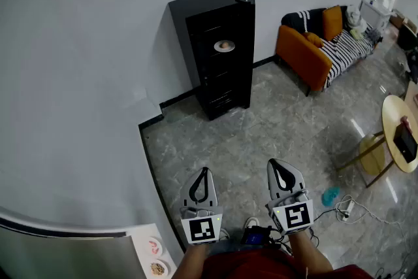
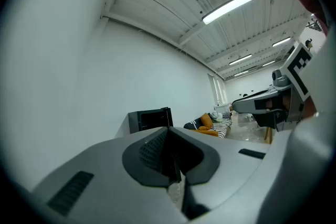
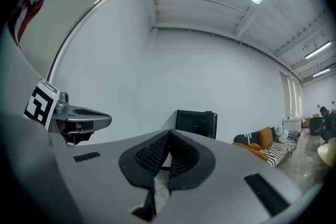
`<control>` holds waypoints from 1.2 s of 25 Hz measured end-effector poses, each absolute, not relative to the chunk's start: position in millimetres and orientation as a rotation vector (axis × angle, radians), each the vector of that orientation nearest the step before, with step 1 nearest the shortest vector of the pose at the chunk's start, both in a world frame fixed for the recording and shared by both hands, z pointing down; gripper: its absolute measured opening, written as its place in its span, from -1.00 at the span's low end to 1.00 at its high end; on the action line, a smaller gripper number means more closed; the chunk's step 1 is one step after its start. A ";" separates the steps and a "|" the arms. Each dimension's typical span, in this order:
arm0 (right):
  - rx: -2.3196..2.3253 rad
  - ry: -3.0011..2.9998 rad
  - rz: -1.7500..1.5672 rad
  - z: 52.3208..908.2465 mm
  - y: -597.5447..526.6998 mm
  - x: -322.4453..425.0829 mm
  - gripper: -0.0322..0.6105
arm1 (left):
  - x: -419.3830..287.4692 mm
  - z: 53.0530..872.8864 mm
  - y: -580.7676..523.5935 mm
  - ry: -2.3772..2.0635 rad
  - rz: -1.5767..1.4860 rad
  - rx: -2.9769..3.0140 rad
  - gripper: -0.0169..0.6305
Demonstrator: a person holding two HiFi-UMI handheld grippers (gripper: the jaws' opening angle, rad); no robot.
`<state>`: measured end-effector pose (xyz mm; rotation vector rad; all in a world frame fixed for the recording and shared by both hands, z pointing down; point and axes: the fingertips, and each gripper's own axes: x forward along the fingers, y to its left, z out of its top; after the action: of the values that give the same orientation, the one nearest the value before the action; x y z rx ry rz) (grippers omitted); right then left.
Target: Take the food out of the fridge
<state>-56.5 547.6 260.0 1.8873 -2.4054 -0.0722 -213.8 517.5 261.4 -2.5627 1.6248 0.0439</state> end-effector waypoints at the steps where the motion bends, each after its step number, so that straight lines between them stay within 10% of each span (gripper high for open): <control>1: 1.893 -2.401 -0.066 260.4 548.6 -53.5 -0.83 | -211.0 261.3 518.9 1.624 0.044 -2.565 -0.91; 30: 1.871 -2.468 -0.061 255.2 519.6 30.6 -0.83 | -128.3 260.8 501.8 1.643 -0.046 -2.559 -0.91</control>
<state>30.6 519.6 255.2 1.8711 -2.4682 -0.0607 -128.3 501.8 260.8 -2.5589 1.6428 -0.0463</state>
